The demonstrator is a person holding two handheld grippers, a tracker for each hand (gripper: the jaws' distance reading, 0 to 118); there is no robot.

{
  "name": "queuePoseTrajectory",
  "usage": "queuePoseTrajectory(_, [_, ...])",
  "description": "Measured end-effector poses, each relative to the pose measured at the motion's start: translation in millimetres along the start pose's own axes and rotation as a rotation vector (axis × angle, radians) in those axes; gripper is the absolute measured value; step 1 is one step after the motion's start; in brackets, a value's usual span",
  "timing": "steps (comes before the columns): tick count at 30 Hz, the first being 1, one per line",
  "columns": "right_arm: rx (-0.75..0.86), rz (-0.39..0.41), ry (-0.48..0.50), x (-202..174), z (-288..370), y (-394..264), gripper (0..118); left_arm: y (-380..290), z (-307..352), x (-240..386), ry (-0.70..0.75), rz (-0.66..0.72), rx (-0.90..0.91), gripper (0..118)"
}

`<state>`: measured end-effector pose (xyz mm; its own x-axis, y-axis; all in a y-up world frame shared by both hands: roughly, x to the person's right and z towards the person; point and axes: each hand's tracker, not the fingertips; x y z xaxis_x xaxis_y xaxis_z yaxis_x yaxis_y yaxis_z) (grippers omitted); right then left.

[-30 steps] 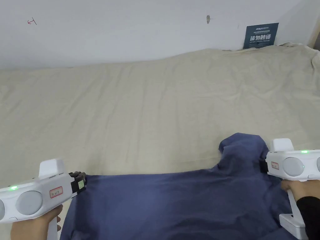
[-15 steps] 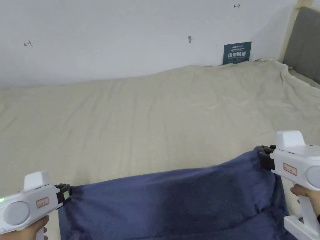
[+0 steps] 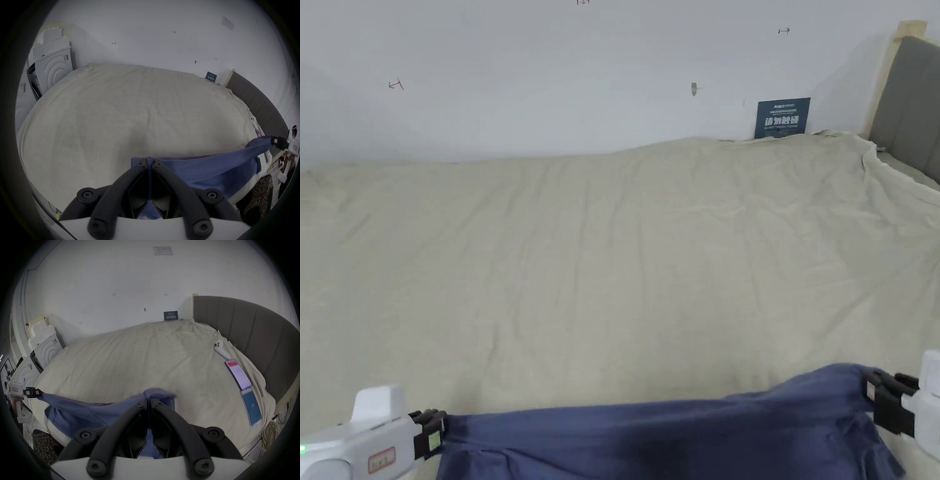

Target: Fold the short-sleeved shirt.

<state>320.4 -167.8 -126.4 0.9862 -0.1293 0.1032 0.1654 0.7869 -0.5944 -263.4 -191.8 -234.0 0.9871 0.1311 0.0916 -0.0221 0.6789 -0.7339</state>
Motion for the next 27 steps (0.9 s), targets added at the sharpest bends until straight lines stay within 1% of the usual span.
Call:
queuePoseTrajectory(4, [-0.064,-0.018,-0.019,7,-1,-34,2,-28,-2,-4,0.007,0.026,-0.034,0])
queuePoseTrajectory(5, [-0.076,-0.019,-0.039,8,-4,-43,2,-35,-5,-4,0.011,0.029,-0.046,0])
queuePoseTrajectory(10, [-0.158,-0.025,-0.071,13,-21,-74,2,-61,-20,-4,0.041,0.016,-0.100,0])
queuePoseTrajectory(11, [-0.171,-0.028,-0.079,23,-30,-81,2,-65,-23,-3,0.044,0.010,-0.108,0])
queuePoseTrajectory(14, [-0.207,-0.049,-0.100,28,-43,-92,2,-75,-30,0,0.060,-0.010,-0.134,0])
queuePoseTrajectory(15, [-0.216,-0.061,-0.103,19,-39,-92,2,-78,-32,0,0.063,-0.014,-0.145,0])
queuePoseTrajectory(16, [-0.221,-0.067,-0.105,19,-40,-94,2,-80,-33,1,0.068,-0.017,-0.150,0])
queuePoseTrajectory(20, [-0.222,-0.063,-0.111,20,-37,-91,2,-79,-30,4,0.080,-0.022,-0.131,3])
queuePoseTrajectory(21, [-0.221,-0.058,-0.112,20,-35,-87,2,-78,-27,5,0.062,-0.027,-0.124,11])
queuePoseTrajectory(22, [-0.217,-0.056,-0.107,19,-32,-83,5,-76,-24,5,0.055,-0.027,-0.116,25])
queuePoseTrajectory(23, [-0.211,-0.050,-0.104,16,-26,-78,10,-73,-20,6,0.050,-0.025,-0.108,46])
queuePoseTrajectory(24, [-0.202,-0.037,-0.105,13,-22,-70,20,-68,-16,7,0.052,-0.022,-0.100,66])
queuePoseTrajectory(25, [-0.181,-0.025,-0.102,12,-17,-63,47,-63,-8,9,0.050,-0.014,-0.086,81])
queuePoseTrajectory(26, [-0.136,-0.008,-0.099,8,-11,-54,70,-56,-2,10,0.044,-0.005,-0.063,88])
queuePoseTrajectory(27, [-0.100,0.002,-0.094,5,-4,-44,86,-47,4,11,0.033,0.004,-0.040,93])
